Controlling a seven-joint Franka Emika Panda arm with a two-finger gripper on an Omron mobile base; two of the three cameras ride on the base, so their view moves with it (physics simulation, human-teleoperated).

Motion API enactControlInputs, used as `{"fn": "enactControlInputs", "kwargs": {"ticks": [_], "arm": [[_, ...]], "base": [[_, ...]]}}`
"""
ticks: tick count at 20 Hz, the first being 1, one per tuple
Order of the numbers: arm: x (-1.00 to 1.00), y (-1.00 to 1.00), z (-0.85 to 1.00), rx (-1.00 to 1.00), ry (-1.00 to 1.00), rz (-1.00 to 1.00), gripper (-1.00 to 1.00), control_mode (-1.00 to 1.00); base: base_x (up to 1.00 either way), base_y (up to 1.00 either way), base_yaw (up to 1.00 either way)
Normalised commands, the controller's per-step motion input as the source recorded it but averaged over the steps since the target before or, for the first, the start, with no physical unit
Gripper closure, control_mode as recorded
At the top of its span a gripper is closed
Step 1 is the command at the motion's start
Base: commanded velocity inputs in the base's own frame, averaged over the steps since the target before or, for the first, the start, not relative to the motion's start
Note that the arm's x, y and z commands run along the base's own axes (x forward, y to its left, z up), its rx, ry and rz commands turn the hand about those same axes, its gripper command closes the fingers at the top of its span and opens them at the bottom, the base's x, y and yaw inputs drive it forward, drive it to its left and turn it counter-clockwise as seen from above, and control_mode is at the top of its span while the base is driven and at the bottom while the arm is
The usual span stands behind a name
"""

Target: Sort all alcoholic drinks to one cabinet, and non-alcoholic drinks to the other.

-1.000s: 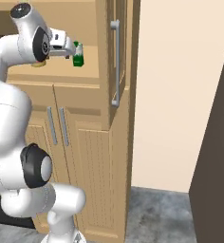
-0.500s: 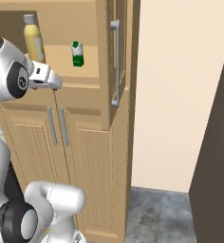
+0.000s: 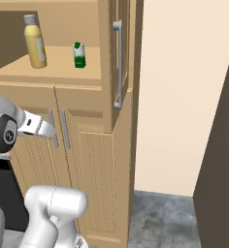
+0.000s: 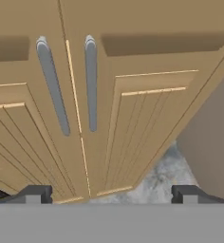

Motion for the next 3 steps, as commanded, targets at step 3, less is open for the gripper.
{"fn": "enactControlInputs", "kwargs": {"ticks": [3], "arm": [[-0.24,-0.11,-0.42,0.00,0.00,0.00,-1.00,-1.00]], "base": [[0.00,0.00,0.00]]}}
